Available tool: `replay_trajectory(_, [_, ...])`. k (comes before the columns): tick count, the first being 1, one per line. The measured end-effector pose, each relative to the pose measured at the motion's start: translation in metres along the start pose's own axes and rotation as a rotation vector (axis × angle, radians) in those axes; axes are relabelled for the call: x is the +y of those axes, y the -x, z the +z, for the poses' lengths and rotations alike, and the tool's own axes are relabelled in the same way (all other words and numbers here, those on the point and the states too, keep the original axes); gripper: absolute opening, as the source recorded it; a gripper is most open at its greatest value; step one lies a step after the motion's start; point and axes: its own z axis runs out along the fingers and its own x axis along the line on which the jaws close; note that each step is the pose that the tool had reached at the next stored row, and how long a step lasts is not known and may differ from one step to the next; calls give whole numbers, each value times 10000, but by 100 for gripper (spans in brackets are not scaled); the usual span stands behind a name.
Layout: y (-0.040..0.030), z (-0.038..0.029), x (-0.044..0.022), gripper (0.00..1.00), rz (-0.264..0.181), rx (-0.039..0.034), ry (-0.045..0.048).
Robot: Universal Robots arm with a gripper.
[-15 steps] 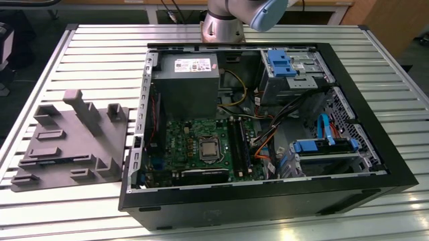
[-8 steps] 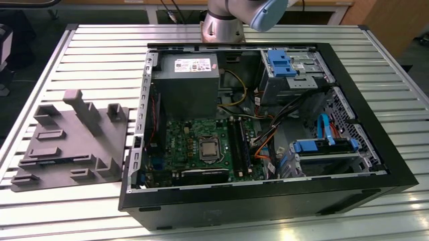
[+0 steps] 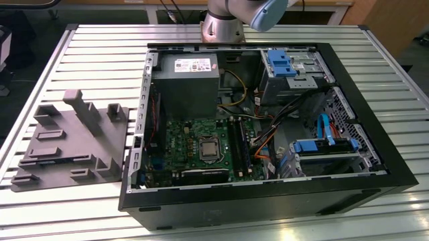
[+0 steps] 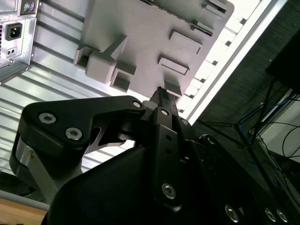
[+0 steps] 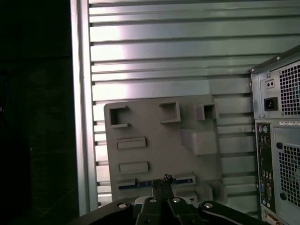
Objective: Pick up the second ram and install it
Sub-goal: 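Reach for the second ram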
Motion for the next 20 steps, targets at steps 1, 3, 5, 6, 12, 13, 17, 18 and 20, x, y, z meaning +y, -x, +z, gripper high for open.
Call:
replay_trajectory(1, [-2,1,-2,11,0,0,0])
replay_trajectory(3, [-4,3,-5,11,-1,-1,1])
replay_trajectory(5, [-6,6,-8,11,0,-1,0])
replay_trajectory(6, [-7,8,-11,11,0,-1,1])
replay_trajectory(12, [-12,19,-26,11,0,-1,0])
replay_trajectory(13, [-13,21,-28,11,0,-2,0])
replay_trajectory(17, [-16,29,-37,11,0,0,0])
replay_trajectory(18, [-19,34,-42,11,-1,-1,0])
replay_trajectory(20, [-20,38,-46,11,0,0,0])
